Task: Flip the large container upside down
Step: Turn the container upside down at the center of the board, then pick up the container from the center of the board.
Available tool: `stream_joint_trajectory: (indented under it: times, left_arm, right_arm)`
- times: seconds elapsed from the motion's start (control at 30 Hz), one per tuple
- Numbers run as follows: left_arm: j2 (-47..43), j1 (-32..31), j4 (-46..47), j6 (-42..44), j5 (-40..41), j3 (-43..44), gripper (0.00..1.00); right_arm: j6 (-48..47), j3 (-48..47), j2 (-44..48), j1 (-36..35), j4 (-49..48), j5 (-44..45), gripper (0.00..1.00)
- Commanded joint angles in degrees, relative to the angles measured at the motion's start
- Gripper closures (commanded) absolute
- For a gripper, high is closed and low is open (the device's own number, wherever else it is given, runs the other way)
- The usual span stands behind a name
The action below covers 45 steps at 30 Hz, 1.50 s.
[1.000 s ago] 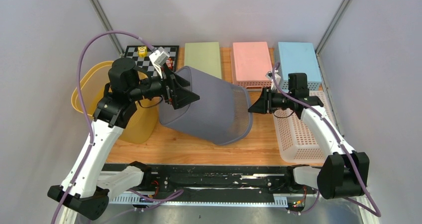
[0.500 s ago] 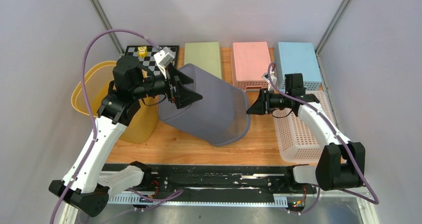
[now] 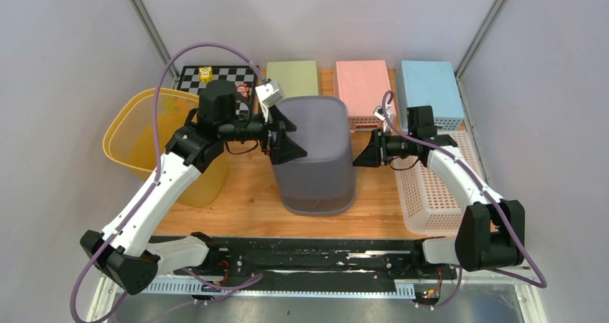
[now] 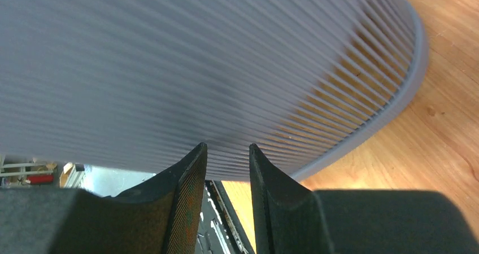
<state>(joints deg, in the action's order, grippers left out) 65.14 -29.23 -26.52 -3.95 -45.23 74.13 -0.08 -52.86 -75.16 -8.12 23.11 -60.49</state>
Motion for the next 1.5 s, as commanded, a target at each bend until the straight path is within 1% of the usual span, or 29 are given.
stream_joint_trajectory:
  times: [0.0,0.23,0.27,0.37,0.43,0.53,0.6,0.7,0.8,0.87,0.93,1.03,1.17,1.27,1.47]
  left_arm:
    - [1.90,-1.41,-3.80,3.64,0.61,0.85,0.00]
    - [2.85,-2.05,-4.06,3.89,1.15,1.78,0.00]
    - [2.80,-2.06,-4.83,3.86,1.42,2.83,0.00]
    - [2.50,-2.06,-7.94,7.33,4.43,8.68,0.00]
    - [2.05,-2.06,-10.55,9.37,9.84,13.62,0.00]
    - [1.33,-2.05,-14.78,13.46,21.77,20.02,0.00]
    - [0.95,-2.05,-17.76,16.31,29.23,22.46,0.00]
    - [0.89,-1.99,-24.40,19.90,36.78,24.65,0.00]
    - [0.00,-1.97,-30.26,21.53,43.20,23.73,0.00]
    - [-0.92,-1.67,-33.75,22.01,49.27,21.72,0.00]
    - [-1.82,0.29,-36.20,21.93,52.78,19.82,0.00]
    - [-3.12,3.09,-38.64,21.33,56.24,17.68,0.00]
    - [-6.14,5.39,-38.47,21.13,60.43,13.89,0.00]
    - [-7.70,8.12,-37.90,21.36,61.36,10.39,0.00]
    - [-7.96,16.25,-36.96,22.54,56.06,5.58,0.00]
  right_arm:
    - [-2.41,-1.15,0.54,-1.11,0.06,-2.88,0.64]
    - [-3.86,-0.56,0.79,-1.13,0.54,-2.92,0.63]
    - [-4.16,-0.65,0.88,-1.11,0.79,-2.96,0.63]
    - [-5.28,-0.98,1.18,-1.11,1.54,-2.93,0.62]
    - [-6.09,-1.53,1.74,-1.11,2.25,-2.81,0.62]
    - [-7.96,-2.55,3.09,-1.11,3.85,-2.02,0.59]
    - [-9.43,-3.60,4.21,-1.11,4.84,-1.35,0.57]
    - [-11.71,-4.86,6.26,-1.11,6.27,-0.06,0.52]
    - [-13.92,-5.90,7.76,-1.11,7.44,1.53,0.47]
    - [-15.09,-6.33,8.67,-1.13,7.87,2.46,0.44]
    - [-15.99,-6.61,9.41,-1.11,7.98,3.01,0.41]
    - [-16.40,-7.13,10.21,-1.16,8.03,3.74,0.40]
    - [-16.45,-7.49,10.46,-1.15,8.00,3.47,0.40]
    - [-16.40,-7.11,10.50,-1.24,7.82,3.19,0.40]
    - [-17.51,-6.39,10.97,-1.93,7.69,4.93,0.40]
